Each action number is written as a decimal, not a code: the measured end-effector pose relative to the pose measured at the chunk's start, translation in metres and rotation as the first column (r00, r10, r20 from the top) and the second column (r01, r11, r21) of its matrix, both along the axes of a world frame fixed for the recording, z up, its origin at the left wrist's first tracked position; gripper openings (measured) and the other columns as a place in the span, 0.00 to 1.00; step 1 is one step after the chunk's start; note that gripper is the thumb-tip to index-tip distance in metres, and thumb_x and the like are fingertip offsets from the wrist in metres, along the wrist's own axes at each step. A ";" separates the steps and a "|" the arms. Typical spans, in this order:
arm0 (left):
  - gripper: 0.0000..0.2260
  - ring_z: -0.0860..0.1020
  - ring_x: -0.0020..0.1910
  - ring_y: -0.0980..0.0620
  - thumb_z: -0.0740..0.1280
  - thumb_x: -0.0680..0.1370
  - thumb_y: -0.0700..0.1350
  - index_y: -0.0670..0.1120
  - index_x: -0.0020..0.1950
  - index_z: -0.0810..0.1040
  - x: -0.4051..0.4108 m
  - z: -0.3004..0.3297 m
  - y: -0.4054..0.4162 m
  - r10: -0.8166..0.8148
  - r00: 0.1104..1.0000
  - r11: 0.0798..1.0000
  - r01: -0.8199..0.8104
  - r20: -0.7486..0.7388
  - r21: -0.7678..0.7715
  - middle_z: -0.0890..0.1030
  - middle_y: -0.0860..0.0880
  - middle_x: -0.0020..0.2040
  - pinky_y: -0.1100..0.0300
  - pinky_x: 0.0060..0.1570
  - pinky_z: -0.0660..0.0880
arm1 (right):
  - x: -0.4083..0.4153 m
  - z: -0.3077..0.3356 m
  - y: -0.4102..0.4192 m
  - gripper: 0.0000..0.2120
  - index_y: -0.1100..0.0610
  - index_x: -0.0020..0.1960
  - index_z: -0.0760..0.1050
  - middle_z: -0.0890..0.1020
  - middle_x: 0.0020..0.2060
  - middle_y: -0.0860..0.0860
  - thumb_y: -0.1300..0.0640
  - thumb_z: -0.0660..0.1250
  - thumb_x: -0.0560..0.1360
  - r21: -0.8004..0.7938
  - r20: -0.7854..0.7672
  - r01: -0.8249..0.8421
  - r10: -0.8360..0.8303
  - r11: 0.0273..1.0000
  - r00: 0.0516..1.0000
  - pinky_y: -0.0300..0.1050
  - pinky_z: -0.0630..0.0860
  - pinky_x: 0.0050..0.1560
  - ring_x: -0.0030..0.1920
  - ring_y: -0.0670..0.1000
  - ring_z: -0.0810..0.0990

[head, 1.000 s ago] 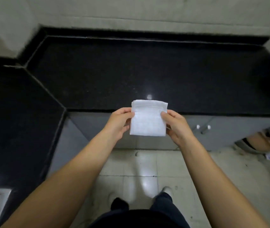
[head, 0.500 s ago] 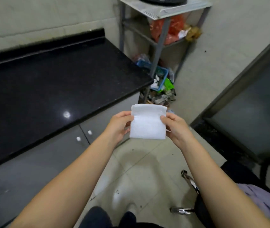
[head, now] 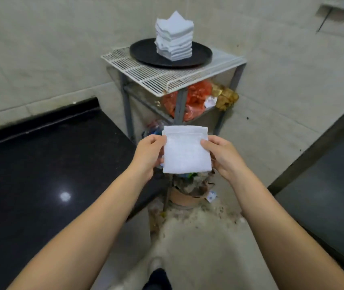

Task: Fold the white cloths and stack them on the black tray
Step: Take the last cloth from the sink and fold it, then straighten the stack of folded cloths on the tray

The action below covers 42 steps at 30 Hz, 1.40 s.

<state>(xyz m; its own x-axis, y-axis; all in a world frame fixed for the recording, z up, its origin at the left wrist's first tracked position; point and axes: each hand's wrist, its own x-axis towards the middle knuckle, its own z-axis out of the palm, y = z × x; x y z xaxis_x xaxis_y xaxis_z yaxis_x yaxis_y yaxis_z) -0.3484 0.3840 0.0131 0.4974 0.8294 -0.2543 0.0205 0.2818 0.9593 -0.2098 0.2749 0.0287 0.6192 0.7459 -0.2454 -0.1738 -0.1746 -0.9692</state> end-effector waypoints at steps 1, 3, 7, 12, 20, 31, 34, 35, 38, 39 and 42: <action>0.09 0.70 0.32 0.51 0.62 0.79 0.44 0.45 0.39 0.72 0.016 0.014 0.020 0.007 1.000 0.999 -0.008 0.005 0.050 0.73 0.46 0.36 0.62 0.28 0.68 | 0.017 0.011 0.022 0.05 0.54 0.47 0.78 0.83 0.41 0.50 0.61 0.63 0.78 0.029 0.014 -0.016 0.016 0.999 1.000 0.40 0.78 0.32 0.39 0.49 0.81; 0.08 0.69 0.30 0.53 0.62 0.80 0.43 0.44 0.40 0.72 0.044 0.039 0.055 0.024 1.000 0.992 -0.026 0.013 0.124 0.71 0.47 0.34 0.65 0.23 0.67 | 0.050 0.030 0.061 0.05 0.56 0.47 0.78 0.83 0.42 0.52 0.62 0.64 0.78 0.088 0.037 -0.032 0.028 0.996 0.999 0.41 0.78 0.35 0.38 0.49 0.82; 0.08 0.71 0.30 0.52 0.62 0.80 0.43 0.44 0.41 0.72 0.093 0.083 0.116 0.062 0.997 0.966 -0.072 0.048 0.248 0.73 0.46 0.36 0.64 0.23 0.69 | 0.109 0.069 0.133 0.04 0.59 0.49 0.78 0.83 0.40 0.51 0.63 0.64 0.77 0.157 0.127 -0.075 0.055 0.985 0.990 0.38 0.79 0.36 0.35 0.45 0.82; 0.06 0.74 0.28 0.56 0.63 0.79 0.40 0.44 0.41 0.73 0.151 0.129 0.188 0.069 0.990 0.949 -0.103 0.123 0.299 0.76 0.48 0.35 0.65 0.24 0.72 | 0.184 0.121 0.223 0.06 0.55 0.43 0.78 0.81 0.41 0.52 0.62 0.64 0.77 0.151 0.321 -0.223 0.165 0.963 0.932 0.46 0.75 0.44 0.41 0.51 0.79; 0.08 0.76 0.34 0.53 0.63 0.78 0.39 0.46 0.40 0.69 0.251 0.183 0.313 0.293 0.940 0.912 -0.329 0.173 0.245 0.76 0.48 0.37 0.63 0.31 0.76 | 0.295 0.200 0.382 0.03 0.58 0.48 0.77 0.78 0.42 0.54 0.62 0.64 0.76 0.083 0.512 -0.437 0.338 0.895 0.790 0.43 0.72 0.39 0.40 0.51 0.77; 0.13 0.72 0.33 0.53 0.65 0.78 0.39 0.45 0.34 0.68 0.281 0.143 0.356 0.471 0.882 0.872 -0.468 0.017 0.144 0.73 0.48 0.33 0.67 0.26 0.76 | 0.338 0.155 0.464 0.09 0.56 0.37 0.72 0.76 0.35 0.55 0.64 0.66 0.75 -0.100 0.458 -0.618 0.588 0.780 0.667 0.41 0.68 0.33 0.33 0.51 0.73; 0.12 0.74 0.31 0.54 0.66 0.78 0.40 0.45 0.35 0.70 0.285 0.139 0.354 0.474 0.880 0.871 -0.464 -0.024 0.160 0.75 0.49 0.32 0.67 0.24 0.75 | 0.344 0.147 0.465 0.02 0.58 0.44 0.75 0.78 0.38 0.56 0.62 0.67 0.75 -0.083 0.486 -0.614 0.570 0.785 0.663 0.42 0.69 0.35 0.38 0.53 0.75; 0.11 0.75 0.28 0.56 0.66 0.78 0.41 0.46 0.36 0.70 0.285 0.139 0.353 0.475 0.879 0.870 -0.464 -0.036 0.166 0.76 0.50 0.30 0.68 0.24 0.74 | 0.346 0.146 0.465 0.01 0.58 0.46 0.75 0.77 0.37 0.54 0.61 0.67 0.75 -0.076 0.493 -0.614 0.565 0.786 0.662 0.41 0.69 0.33 0.36 0.52 0.75; 0.08 0.74 0.26 0.57 0.64 0.78 0.46 0.45 0.40 0.75 0.279 0.132 0.352 0.525 0.850 0.845 -0.512 -0.054 0.155 0.75 0.52 0.27 0.66 0.26 0.74 | 0.353 0.140 0.464 0.06 0.56 0.48 0.74 0.77 0.37 0.50 0.54 0.64 0.77 -0.015 0.462 -0.583 0.523 0.812 0.717 0.37 0.70 0.32 0.35 0.47 0.74; 0.09 0.74 0.28 0.56 0.63 0.79 0.48 0.44 0.44 0.76 0.276 0.128 0.352 0.567 0.822 0.818 -0.556 -0.049 0.144 0.76 0.50 0.30 0.64 0.29 0.75 | 0.356 0.137 0.464 0.08 0.56 0.50 0.74 0.77 0.40 0.50 0.51 0.62 0.79 0.006 0.419 -0.564 0.510 0.826 0.751 0.38 0.71 0.35 0.39 0.47 0.76; 0.17 0.77 0.46 0.51 0.57 0.81 0.51 0.40 0.61 0.73 0.273 0.107 0.346 0.666 0.746 0.745 -0.663 -0.022 0.074 0.78 0.44 0.51 0.56 0.54 0.75 | 0.361 0.116 0.462 0.18 0.58 0.65 0.70 0.78 0.56 0.53 0.48 0.55 0.81 0.037 0.175 -0.555 0.541 0.831 0.822 0.44 0.75 0.48 0.56 0.51 0.77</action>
<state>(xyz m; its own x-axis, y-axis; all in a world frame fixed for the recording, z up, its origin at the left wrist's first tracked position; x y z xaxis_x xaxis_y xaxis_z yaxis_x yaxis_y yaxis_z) -0.0750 0.7305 0.1206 -0.1954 0.9595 -0.2030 -0.1087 0.1845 0.9768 0.1517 0.7370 0.1448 0.1261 0.9864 -0.1055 0.0754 -0.1156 -0.9904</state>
